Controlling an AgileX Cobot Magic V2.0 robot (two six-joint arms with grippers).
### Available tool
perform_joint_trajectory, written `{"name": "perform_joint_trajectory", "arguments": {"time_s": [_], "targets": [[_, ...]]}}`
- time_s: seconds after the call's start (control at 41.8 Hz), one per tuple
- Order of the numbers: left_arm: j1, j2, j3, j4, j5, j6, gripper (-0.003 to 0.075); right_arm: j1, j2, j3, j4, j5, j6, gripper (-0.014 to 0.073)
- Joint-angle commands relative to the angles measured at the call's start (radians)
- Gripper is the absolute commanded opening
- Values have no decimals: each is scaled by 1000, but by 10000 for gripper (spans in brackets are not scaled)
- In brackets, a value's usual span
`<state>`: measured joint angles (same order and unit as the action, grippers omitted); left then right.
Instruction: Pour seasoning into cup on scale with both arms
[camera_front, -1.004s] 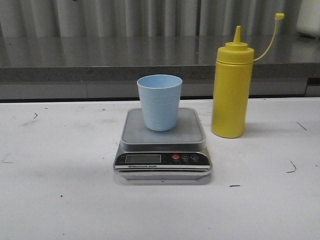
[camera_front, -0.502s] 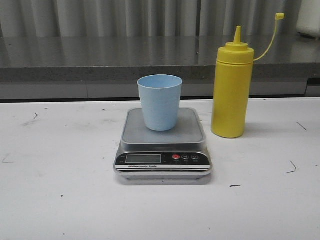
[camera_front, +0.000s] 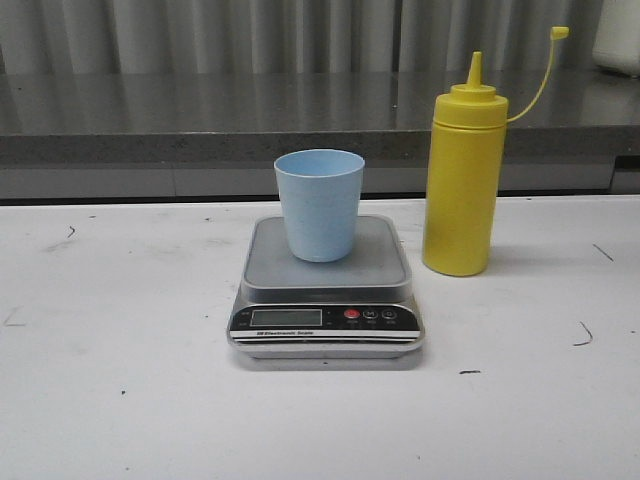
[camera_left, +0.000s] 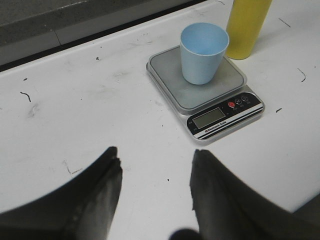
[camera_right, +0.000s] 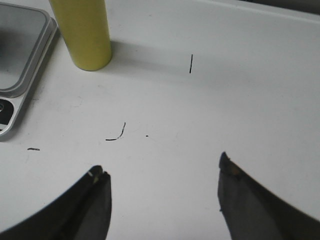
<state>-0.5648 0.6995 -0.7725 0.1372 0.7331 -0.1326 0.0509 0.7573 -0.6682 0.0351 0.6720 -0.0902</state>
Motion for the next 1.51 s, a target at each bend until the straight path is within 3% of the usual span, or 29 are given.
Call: {"name": "perform_joint_trajectory", "arguments": {"time_s": [0.0, 0.143, 0.311, 0.645, 0.789, 0.956, 1.076, 1.315, 1.482], "targets": [[-6, -2, -26, -2, -74, -4, 312, -3, 2, -33, 4, -67, -8, 484], [-6, -2, -26, -2, -74, -4, 312, -3, 2, -33, 2, -77, -28, 510], [-6, -2, -26, -2, -74, -4, 312, 23, 2, -33, 2, -115, -52, 605], [-6, -2, -26, -2, -74, -4, 312, 149, 26, -33, 31, -251, -52, 602], [-6, -2, -26, -2, -74, -4, 312, 202, 105, -33, 130, -288, -52, 602], [-6, -2, -26, -2, -74, -4, 312, 235, 245, 8, 141, -370, -52, 602], [-6, -2, -26, -2, -74, -4, 312, 235, 334, 59, 146, -510, -51, 602], [-6, -2, -26, -2, -74, -4, 312, 248, 501, 199, 182, -937, -19, 602], [-6, -2, -26, -2, -74, -4, 312, 298, 621, 211, 148, -1112, 3, 602]]}}
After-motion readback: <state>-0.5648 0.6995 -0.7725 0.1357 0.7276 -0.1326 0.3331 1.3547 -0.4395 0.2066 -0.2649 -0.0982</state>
